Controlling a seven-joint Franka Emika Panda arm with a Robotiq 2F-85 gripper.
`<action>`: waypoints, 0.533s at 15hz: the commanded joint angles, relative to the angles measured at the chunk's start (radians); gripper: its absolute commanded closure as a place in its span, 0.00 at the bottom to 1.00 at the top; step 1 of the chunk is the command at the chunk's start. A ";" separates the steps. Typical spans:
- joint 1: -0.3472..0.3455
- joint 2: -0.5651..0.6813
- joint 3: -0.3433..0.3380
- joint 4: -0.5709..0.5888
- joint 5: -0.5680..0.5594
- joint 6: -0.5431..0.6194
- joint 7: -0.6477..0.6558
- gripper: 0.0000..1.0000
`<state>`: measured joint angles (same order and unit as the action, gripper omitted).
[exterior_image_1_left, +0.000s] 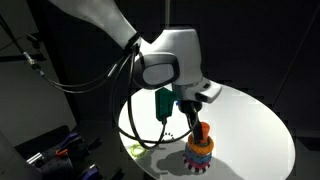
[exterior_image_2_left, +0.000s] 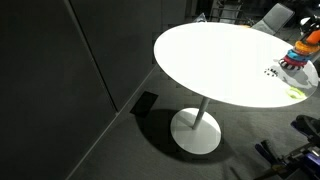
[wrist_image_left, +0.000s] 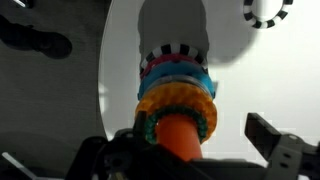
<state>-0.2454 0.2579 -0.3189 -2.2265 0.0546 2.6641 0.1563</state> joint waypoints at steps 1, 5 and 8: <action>-0.016 0.011 0.011 -0.005 0.013 0.030 -0.004 0.00; -0.012 0.018 0.002 -0.007 -0.004 0.034 0.005 0.00; -0.012 0.022 -0.002 -0.009 -0.007 0.033 0.005 0.00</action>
<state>-0.2472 0.2824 -0.3214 -2.2279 0.0546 2.6825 0.1563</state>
